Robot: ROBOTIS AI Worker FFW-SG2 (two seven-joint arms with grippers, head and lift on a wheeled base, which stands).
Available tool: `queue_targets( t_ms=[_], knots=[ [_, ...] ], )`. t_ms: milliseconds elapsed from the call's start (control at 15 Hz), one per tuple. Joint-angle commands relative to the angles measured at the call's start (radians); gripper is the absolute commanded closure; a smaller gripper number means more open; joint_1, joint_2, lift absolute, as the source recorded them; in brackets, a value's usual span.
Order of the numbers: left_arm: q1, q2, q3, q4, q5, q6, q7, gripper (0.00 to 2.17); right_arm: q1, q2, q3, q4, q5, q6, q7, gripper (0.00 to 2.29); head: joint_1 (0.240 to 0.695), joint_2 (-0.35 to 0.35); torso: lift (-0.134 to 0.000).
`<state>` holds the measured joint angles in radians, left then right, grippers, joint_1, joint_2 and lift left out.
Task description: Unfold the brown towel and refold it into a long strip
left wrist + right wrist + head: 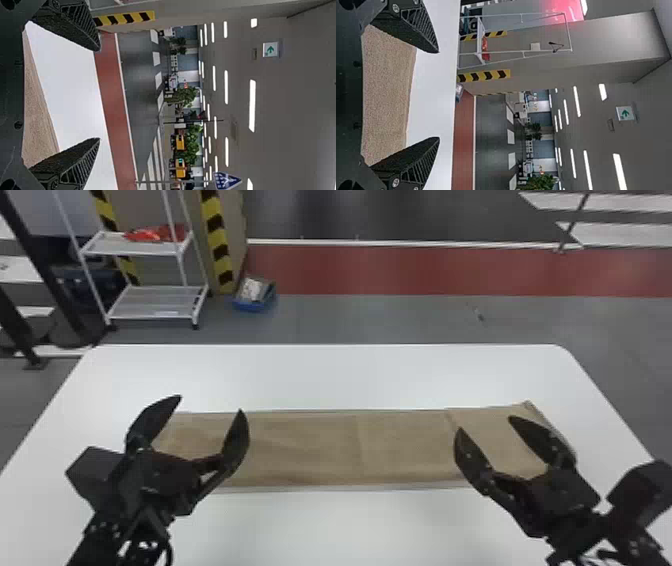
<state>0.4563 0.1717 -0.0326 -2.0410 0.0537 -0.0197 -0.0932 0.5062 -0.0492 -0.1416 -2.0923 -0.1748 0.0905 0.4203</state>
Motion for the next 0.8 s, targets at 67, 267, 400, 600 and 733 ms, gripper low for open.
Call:
queue_targets(
  t_ms=[67,267,400,600,733],
  knots=[
    [0.008,0.0,0.011,-0.005,0.0,-0.012,0.0,0.08,0.0,0.006,0.011,-0.011,0.0,-0.005,0.0,0.11,0.695,-0.013,-0.123],
    [0.015,0.0,0.014,-0.013,-0.002,-0.012,0.0,0.08,-0.003,0.008,0.01,-0.011,-0.015,-0.018,0.002,0.11,0.695,-0.003,-0.123],
    [0.016,0.0,0.017,-0.015,0.003,-0.027,-0.002,0.08,-0.005,0.008,0.007,-0.012,-0.032,-0.024,0.006,0.11,0.695,0.001,-0.123],
    [0.015,0.0,0.017,-0.015,0.005,-0.027,-0.003,0.08,-0.003,0.008,0.003,-0.008,-0.043,-0.024,0.003,0.11,0.695,0.001,-0.123],
    [0.013,0.0,0.014,-0.015,0.008,-0.024,-0.003,0.08,-0.003,0.008,0.0,-0.006,-0.046,-0.024,0.0,0.11,0.695,-0.001,-0.123]
  ],
)
